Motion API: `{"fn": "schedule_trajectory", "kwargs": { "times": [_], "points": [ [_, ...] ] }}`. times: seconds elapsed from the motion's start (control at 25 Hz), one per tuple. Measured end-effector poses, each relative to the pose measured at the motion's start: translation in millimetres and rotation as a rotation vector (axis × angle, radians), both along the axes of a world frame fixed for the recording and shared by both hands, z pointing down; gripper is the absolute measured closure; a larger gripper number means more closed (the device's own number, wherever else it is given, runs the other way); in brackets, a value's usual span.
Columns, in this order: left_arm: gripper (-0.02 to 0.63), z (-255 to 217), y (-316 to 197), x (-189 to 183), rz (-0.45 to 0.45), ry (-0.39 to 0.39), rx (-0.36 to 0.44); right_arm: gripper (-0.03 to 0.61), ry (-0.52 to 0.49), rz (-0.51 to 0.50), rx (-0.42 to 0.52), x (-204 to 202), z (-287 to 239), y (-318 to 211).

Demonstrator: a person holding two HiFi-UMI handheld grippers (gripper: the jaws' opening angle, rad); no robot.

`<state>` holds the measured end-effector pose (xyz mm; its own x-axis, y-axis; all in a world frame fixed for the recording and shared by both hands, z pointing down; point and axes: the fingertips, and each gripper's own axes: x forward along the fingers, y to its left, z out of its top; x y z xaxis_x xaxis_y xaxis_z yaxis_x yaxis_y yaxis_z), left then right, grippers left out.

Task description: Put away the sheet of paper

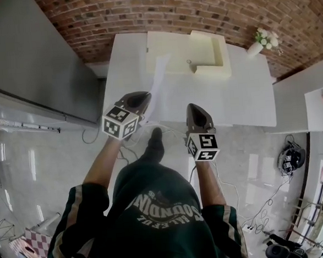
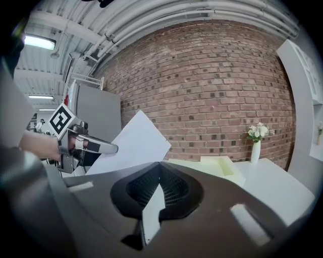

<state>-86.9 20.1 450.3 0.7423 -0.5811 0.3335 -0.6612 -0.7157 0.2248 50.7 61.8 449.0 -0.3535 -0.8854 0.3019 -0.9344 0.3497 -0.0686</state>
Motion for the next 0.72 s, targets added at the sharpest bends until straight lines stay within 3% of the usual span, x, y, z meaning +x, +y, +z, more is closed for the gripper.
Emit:
{"fn": "schedule_trajectory", "kwargs": {
  "times": [0.44,0.72],
  "points": [
    [0.603,2,-113,40,0.029,0.001,-0.033,0.578,-0.011,0.026,-0.027,36,1,-115],
    [0.603,5,-162,53,0.048,-0.003,-0.036,0.578,-0.020,0.037,-0.037,44,6,-156]
  ]
}}
